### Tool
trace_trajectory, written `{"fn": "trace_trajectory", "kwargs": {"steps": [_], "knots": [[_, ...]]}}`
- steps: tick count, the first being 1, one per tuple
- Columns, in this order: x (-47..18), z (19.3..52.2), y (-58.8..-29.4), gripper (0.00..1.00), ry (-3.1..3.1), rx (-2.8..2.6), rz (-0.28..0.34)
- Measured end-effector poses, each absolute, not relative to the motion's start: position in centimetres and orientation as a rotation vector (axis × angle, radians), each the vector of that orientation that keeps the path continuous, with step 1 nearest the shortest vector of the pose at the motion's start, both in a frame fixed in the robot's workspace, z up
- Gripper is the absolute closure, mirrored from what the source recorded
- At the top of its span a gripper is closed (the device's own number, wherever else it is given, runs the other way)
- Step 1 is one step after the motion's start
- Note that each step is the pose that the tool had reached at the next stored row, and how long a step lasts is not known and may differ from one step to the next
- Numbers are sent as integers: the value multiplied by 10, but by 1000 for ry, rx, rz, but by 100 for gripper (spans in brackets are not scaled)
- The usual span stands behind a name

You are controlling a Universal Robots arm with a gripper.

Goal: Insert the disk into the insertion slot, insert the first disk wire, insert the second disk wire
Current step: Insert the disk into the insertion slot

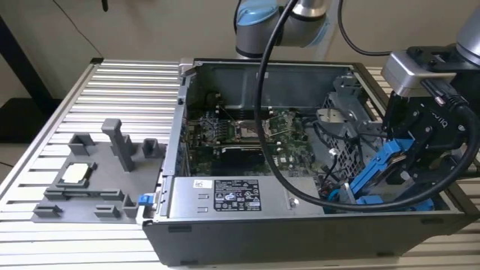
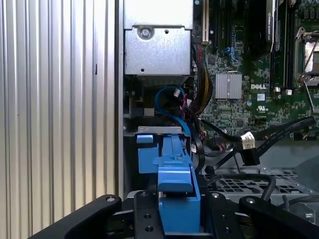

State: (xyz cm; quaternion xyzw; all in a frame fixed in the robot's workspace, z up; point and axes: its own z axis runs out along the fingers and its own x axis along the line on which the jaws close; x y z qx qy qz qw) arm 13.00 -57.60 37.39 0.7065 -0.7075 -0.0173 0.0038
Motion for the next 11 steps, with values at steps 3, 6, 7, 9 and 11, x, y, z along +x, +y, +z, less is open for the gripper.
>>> {"fn": "trace_trajectory", "kwargs": {"steps": [3,6,7,9,11], "knots": [[130,374,-576,59,-2217,2214,-54],[130,374,-576,59,-2217,2214,-54],[130,374,-576,59,-2217,2214,-54],[130,374,-576,68,-2217,2214,-54],[130,374,-576,68,-2217,2214,-54]]}}
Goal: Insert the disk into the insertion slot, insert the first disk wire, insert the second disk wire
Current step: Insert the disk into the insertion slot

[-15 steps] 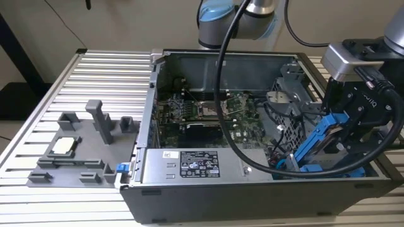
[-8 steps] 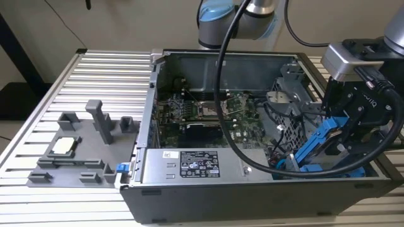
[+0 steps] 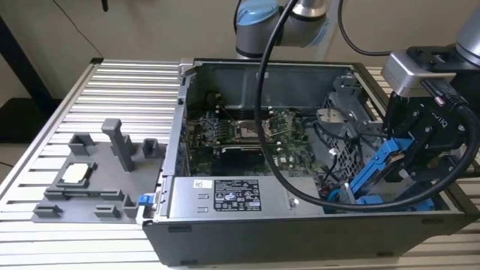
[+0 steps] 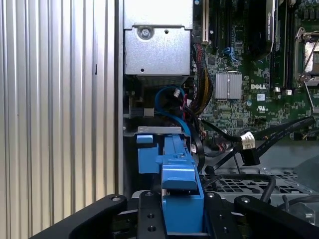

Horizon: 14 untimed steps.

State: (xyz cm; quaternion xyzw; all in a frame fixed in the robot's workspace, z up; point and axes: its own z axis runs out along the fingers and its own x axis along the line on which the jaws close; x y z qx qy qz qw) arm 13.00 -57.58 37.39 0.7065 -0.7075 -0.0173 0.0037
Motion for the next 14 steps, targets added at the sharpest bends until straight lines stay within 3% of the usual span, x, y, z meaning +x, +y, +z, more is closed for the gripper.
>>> {"fn": "trace_trajectory", "kwargs": {"steps": [14], "knots": [[128,374,-575,68,-2226,2215,-63]]}}
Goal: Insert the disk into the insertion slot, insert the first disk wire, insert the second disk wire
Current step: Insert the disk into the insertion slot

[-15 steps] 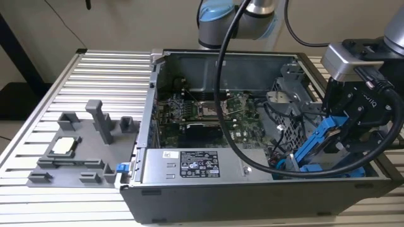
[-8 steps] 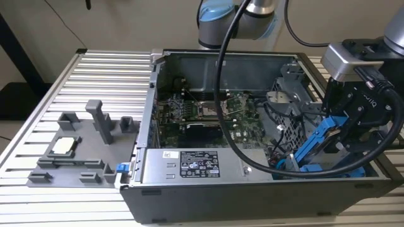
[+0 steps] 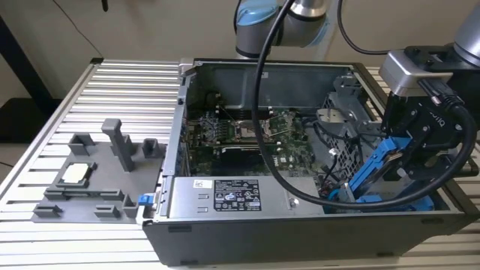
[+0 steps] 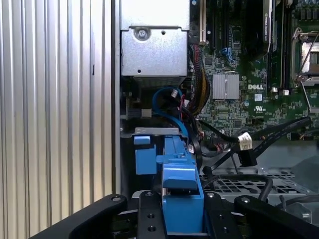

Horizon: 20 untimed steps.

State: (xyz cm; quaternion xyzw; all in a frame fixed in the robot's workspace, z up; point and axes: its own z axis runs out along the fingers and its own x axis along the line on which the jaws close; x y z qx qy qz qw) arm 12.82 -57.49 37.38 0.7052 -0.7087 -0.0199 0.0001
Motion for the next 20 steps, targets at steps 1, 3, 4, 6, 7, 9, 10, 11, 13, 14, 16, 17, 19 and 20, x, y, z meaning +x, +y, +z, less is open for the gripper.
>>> {"fn": "trace_trajectory", "kwargs": {"steps": [1,3,4,6,7,9,10,11,13,14,16,17,19,20], "knots": [[128,374,-575,68,-2227,2215,-63],[128,374,-575,68,-2228,2215,-65],[128,374,-575,67,-2228,2215,-65],[128,374,-575,60,-2229,2216,-66],[128,375,-575,60,-2229,2216,-66],[128,379,-575,60,-2229,2216,-66],[128,382,-575,60,-2228,2215,-66],[128,384,-575,60,-2228,2215,-66],[128,388,-575,60,-2228,2215,-65],[128,390,-574,60,-2228,2215,-65],[128,390,-574,60,-2232,2220,-65],[128,390,-574,60,-2244,2232,-71],[127,390,-574,60,-2266,2257,-82],[127,390,-574,60,-2278,2269,-87]]}}
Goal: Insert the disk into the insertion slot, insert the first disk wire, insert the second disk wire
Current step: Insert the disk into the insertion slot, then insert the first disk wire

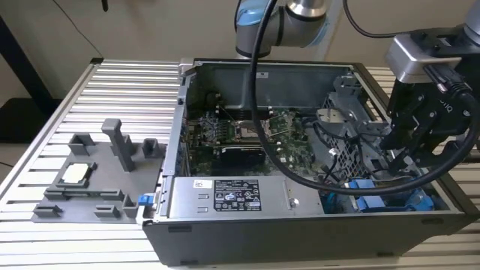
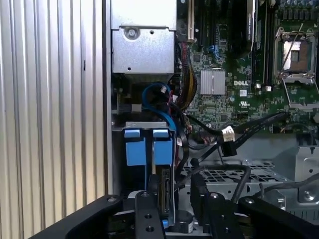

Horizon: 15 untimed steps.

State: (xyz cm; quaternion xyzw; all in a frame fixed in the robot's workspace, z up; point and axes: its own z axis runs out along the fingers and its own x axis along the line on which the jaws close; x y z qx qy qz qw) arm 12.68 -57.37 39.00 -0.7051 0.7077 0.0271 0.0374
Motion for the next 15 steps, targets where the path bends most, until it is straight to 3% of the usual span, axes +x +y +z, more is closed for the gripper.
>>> {"fn": "trace_trajectory", "kwargs": {"steps": [3,9,15], "knots": [[126,390,-574,60,2133,-2129,93],[125,390,-573,60,2071,-2085,32],[124,395,-572,60,2048,-2093,21]]}}
